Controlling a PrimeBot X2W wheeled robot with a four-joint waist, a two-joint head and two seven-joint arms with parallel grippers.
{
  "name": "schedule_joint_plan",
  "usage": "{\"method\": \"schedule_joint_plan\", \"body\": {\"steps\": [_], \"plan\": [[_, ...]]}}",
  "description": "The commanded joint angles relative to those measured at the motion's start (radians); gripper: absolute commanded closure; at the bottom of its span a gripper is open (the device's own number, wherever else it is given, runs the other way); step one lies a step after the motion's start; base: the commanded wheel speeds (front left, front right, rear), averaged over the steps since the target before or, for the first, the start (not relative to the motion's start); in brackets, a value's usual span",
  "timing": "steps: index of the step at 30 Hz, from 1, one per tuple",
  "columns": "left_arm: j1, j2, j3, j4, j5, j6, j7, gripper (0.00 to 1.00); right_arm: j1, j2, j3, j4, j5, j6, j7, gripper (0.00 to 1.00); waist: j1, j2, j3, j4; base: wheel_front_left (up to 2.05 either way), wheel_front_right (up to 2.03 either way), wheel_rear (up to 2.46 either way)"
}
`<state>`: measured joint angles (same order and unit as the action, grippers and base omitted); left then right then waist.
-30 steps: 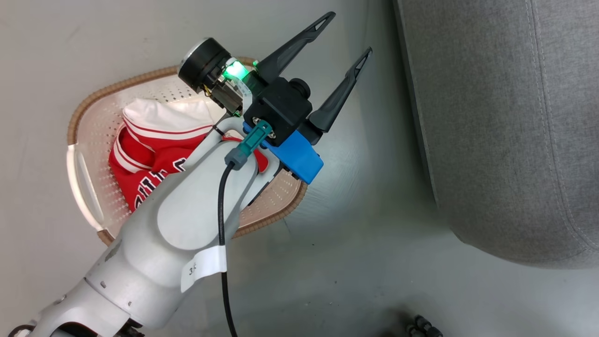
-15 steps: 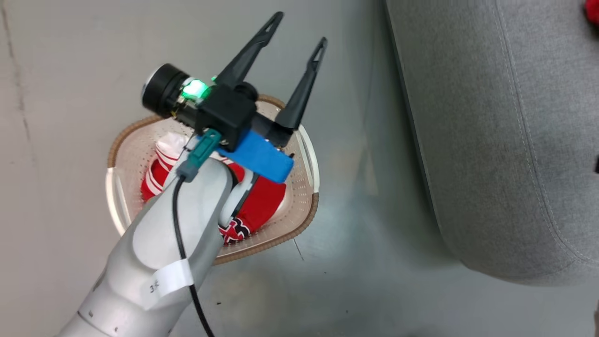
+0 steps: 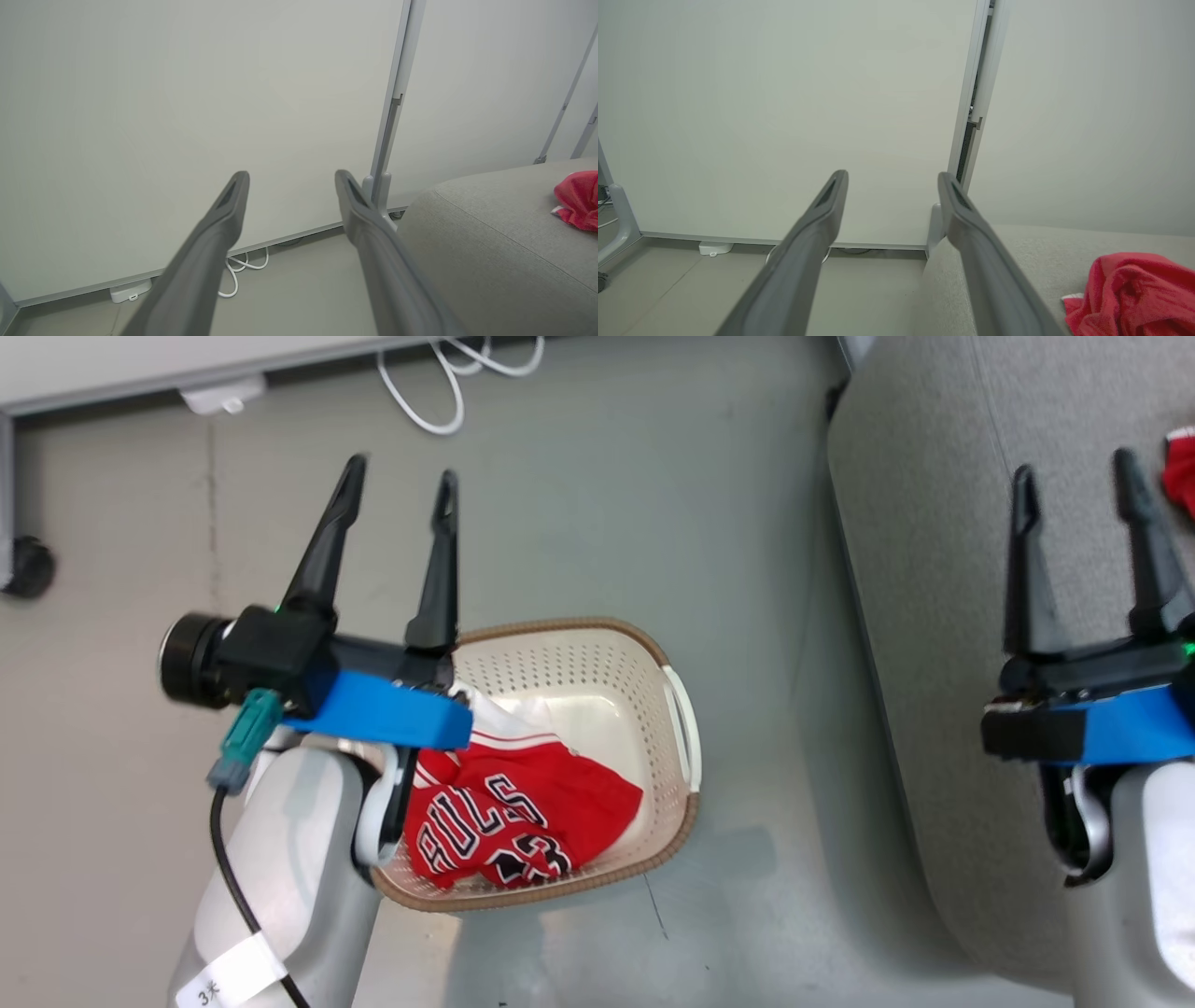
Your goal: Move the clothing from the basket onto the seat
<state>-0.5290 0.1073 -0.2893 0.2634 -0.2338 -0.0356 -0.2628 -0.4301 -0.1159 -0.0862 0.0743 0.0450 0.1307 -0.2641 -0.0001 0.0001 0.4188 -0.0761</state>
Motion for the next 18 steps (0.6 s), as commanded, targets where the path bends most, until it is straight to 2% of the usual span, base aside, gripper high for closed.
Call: {"method": "schedule_joint_plan", "body": {"steps": [1,9,18], "plan": [[0.021,-0.005,0.018,-0.004,0.006,-0.001,-0.003,0.0,0.022,0.003,0.006,0.008,0.002,0.0,-0.001,0.0,0.0001,-0.0001,-0.043,0.035,0.0,0.0,0.0],[0.147,-0.032,0.141,-0.002,0.036,-0.031,-0.003,0.0,0.094,0.023,0.041,0.055,0.008,0.0,-0.001,0.0,0.0001,-0.0001,-0.134,0.069,0.0,0.0,0.0],[0.245,-0.05,0.204,0.009,0.059,-0.057,-0.003,0.0,0.181,0.038,0.041,0.084,0.011,0.0,-0.001,0.0,0.0001,-0.0001,-0.206,0.085,0.0,0.0,0.0]]}}
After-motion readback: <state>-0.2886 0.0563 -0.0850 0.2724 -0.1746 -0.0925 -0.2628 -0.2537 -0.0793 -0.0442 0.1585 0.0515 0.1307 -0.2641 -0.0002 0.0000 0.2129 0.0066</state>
